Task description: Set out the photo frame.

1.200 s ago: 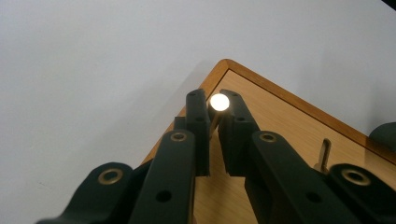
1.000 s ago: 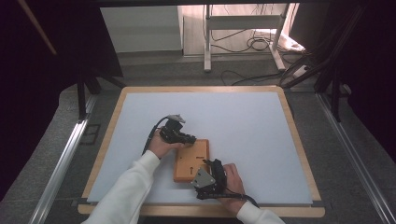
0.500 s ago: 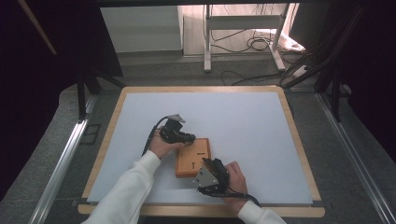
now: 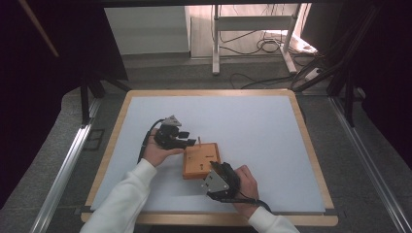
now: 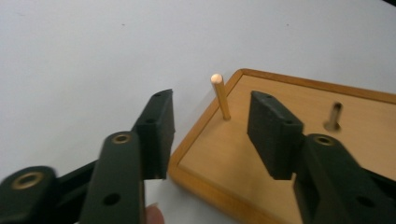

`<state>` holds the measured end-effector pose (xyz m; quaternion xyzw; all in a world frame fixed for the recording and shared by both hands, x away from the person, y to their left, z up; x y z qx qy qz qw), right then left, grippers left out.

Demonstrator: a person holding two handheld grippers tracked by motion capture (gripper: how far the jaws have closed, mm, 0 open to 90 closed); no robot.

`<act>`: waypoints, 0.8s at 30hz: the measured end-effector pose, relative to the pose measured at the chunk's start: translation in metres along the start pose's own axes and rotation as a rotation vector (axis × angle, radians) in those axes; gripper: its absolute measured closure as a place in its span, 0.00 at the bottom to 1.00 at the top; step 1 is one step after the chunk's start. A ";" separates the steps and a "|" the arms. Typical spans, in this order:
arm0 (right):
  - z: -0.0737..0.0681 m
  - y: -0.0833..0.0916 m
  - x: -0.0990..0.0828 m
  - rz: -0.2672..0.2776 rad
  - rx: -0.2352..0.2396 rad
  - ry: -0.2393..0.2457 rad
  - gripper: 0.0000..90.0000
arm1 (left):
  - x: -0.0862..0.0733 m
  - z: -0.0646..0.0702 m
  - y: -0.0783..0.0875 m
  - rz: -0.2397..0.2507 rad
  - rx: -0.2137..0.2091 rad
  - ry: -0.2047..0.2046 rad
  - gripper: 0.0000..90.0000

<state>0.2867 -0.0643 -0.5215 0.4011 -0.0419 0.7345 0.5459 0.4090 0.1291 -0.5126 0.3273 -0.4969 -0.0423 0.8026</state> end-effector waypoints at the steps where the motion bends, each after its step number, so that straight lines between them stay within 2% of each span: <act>1: 0.000 0.000 0.000 0.001 -0.001 0.002 0.50 | -0.003 0.001 0.005 0.010 0.007 0.005 0.51; 6: 0.000 0.000 0.000 0.000 0.000 0.004 0.50 | -0.027 0.002 0.025 0.035 0.034 0.033 0.40; 9: 0.000 0.000 0.000 -0.001 0.000 0.006 0.50 | -0.041 0.003 0.033 0.049 0.039 0.054 0.37; 12: 0.000 0.000 0.000 -0.001 0.001 0.006 0.50 | -0.053 0.005 0.039 0.016 0.065 0.027 0.35; 17: 0.001 0.000 0.000 -0.005 0.002 0.004 0.50 | -0.068 0.012 0.046 0.000 0.102 -0.001 0.34; 21: 0.002 -0.001 0.000 -0.004 0.003 0.003 0.51 | -0.075 0.015 0.048 -0.001 0.099 0.002 0.34; 24: 0.003 -0.001 0.001 -0.004 0.001 0.002 0.51 | -0.080 0.014 0.049 -0.009 0.116 0.002 0.34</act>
Point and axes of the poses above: each handheld gripper's, and its own axes: y roughly backward along the jaws, x roughly out of its top, z roughly to its right, the point moved 4 cm from there along -y, roughly forward along the jaws, and after that the axes turned 13 degrees about -x, right-handed, at the moved point
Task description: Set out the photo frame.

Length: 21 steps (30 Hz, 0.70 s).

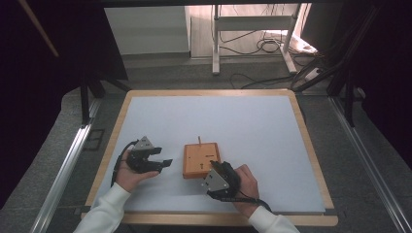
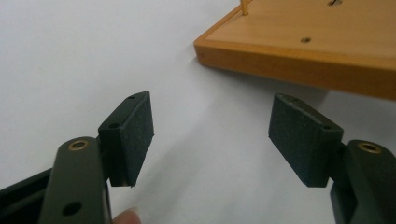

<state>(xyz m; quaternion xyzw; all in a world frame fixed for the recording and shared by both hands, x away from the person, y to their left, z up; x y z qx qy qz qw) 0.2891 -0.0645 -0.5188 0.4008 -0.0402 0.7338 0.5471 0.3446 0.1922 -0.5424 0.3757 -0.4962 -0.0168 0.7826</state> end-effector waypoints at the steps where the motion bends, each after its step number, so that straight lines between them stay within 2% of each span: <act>1: 0.001 0.000 0.001 -0.001 -0.001 -0.006 0.52 | -0.001 0.000 0.000 -0.006 0.007 -0.003 0.34; 9: 0.012 -0.001 0.008 -0.001 0.012 -0.004 0.55 | -0.014 -0.003 0.005 -0.009 0.012 0.016 0.34; 15: 0.026 -0.005 0.018 -0.023 0.052 0.012 0.59 | -0.018 -0.005 0.006 -0.001 0.006 0.033 0.34; 21: 0.040 -0.011 0.027 -0.046 0.100 0.021 0.62 | -0.018 -0.005 0.004 -0.013 0.003 0.028 0.34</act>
Point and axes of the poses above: each handheld gripper's, and its own axes: y roughly backward along the jaws, x roughly out of its top, z roughly to its right, the point moved 4 cm from there along -y, roughly forward along the jaws, and after that the axes turned 13 degrees about -x, right-handed, at the moved point
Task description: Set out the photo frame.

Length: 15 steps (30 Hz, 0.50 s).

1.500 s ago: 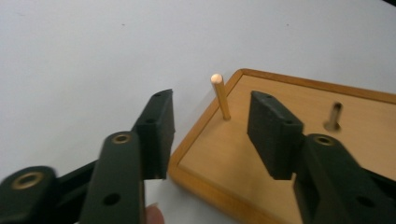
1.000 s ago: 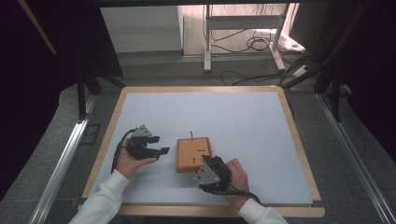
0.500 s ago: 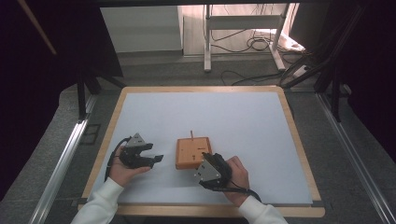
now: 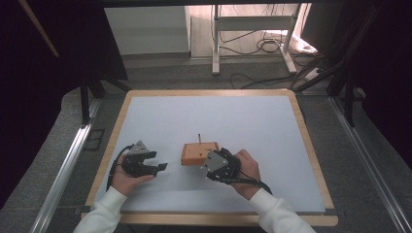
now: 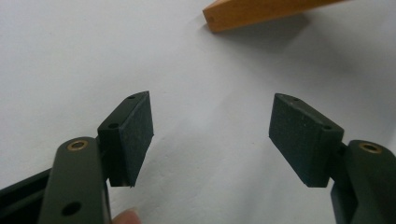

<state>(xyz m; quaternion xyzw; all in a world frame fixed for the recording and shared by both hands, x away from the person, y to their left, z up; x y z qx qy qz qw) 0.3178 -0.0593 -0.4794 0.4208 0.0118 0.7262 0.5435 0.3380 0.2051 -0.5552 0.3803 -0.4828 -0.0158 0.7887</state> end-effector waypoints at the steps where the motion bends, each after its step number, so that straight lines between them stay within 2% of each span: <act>1: 0.001 -0.001 0.001 -0.001 0.002 0.006 0.62 | 0.000 0.000 0.000 0.000 0.000 0.000 0.34; 11: 0.010 -0.008 0.012 -0.009 0.005 0.021 0.65 | 0.000 0.000 0.000 0.008 -0.002 0.010 0.34; 15: 0.013 -0.011 0.016 -0.009 0.011 0.043 0.71 | 0.000 0.000 0.000 0.008 -0.002 0.009 0.34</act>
Point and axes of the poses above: each handheld gripper's, and its own axes: y roughly backward along the jaws, x roughly out of its top, z roughly to its right, the point moved 4 cm from there along -y, roughly forward along the jaws, and after that the axes turned 13 degrees about -x, right-handed, at the moved point
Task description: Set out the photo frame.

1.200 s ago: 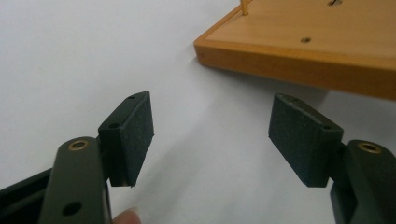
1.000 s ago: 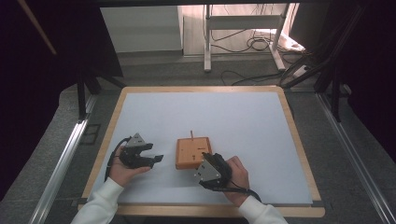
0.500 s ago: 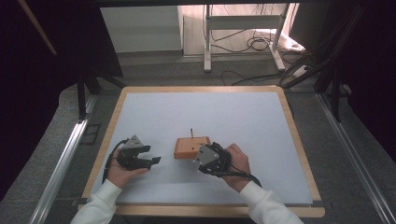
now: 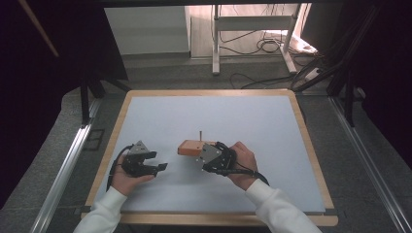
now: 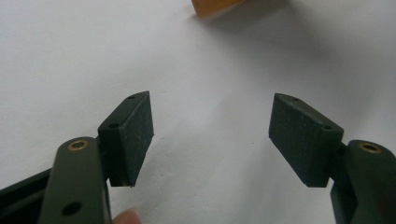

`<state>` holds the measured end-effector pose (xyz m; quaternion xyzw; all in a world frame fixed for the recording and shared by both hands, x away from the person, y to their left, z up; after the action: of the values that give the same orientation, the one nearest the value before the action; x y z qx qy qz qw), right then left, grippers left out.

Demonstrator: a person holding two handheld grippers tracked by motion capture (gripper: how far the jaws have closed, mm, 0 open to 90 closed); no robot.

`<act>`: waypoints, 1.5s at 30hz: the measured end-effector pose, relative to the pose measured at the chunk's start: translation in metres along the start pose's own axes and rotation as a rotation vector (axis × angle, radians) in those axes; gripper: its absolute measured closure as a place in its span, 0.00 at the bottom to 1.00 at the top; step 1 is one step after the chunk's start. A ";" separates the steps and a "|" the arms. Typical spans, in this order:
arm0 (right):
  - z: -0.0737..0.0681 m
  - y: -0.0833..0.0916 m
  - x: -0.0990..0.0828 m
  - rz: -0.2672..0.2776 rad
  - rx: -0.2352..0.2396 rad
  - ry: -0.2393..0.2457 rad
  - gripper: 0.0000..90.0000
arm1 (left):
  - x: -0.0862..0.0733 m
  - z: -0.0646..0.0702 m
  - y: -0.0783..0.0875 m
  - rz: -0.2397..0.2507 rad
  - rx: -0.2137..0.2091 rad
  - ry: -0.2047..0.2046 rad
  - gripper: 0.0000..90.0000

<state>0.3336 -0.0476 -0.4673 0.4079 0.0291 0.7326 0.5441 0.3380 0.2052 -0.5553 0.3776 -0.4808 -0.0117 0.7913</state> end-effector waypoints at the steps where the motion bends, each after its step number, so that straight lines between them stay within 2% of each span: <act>1: 0.001 -0.001 0.001 0.002 0.000 -0.007 0.71 | 0.000 0.000 0.000 -0.003 0.000 -0.002 0.34; 8: 0.011 -0.007 0.007 0.023 0.032 -0.021 0.74 | 0.000 0.000 0.000 0.000 -0.006 0.001 0.34; 14: 0.019 -0.014 0.015 0.040 0.047 0.020 0.77 | 0.000 0.000 -0.001 0.005 -0.003 0.000 0.34; 19: 0.030 -0.017 0.024 0.044 0.071 0.004 0.77 | 0.000 0.000 -0.001 0.006 -0.001 -0.003 0.34; 21: 0.031 -0.016 0.025 0.053 0.083 -0.018 0.77 | 0.000 -0.001 0.000 0.009 -0.001 -0.001 0.34; 28: 0.031 0.004 0.024 0.078 0.128 -0.033 0.77 | 0.000 -0.002 0.000 0.016 0.001 0.007 0.34; 32: 0.029 0.022 0.023 0.110 0.144 -0.033 0.77 | 0.002 0.000 -0.001 0.016 -0.002 0.004 0.34; 38: 0.026 0.045 0.018 0.162 0.201 -0.051 0.77 | 0.002 0.000 -0.002 0.014 0.000 0.003 0.34; 42: 0.025 0.049 0.012 0.177 0.257 -0.090 0.77 | 0.001 0.000 -0.002 0.007 -0.003 0.001 0.34; 45: 0.023 0.044 0.007 0.158 0.273 -0.085 0.77 | 0.001 0.000 -0.002 0.006 -0.003 0.000 0.34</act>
<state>0.3136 -0.0688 -0.4266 0.5098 0.0730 0.7445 0.4248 0.3393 0.2031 -0.5553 0.3749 -0.4820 -0.0102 0.7919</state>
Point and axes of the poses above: each handheld gripper's, and its own axes: y roughly backward along the jaws, x roughly out of its top, z roughly to its right, the point moved 4 cm from there along -y, roughly forward along the jaws, and after that the axes turned 13 degrees about -x, right-handed, at the moved point
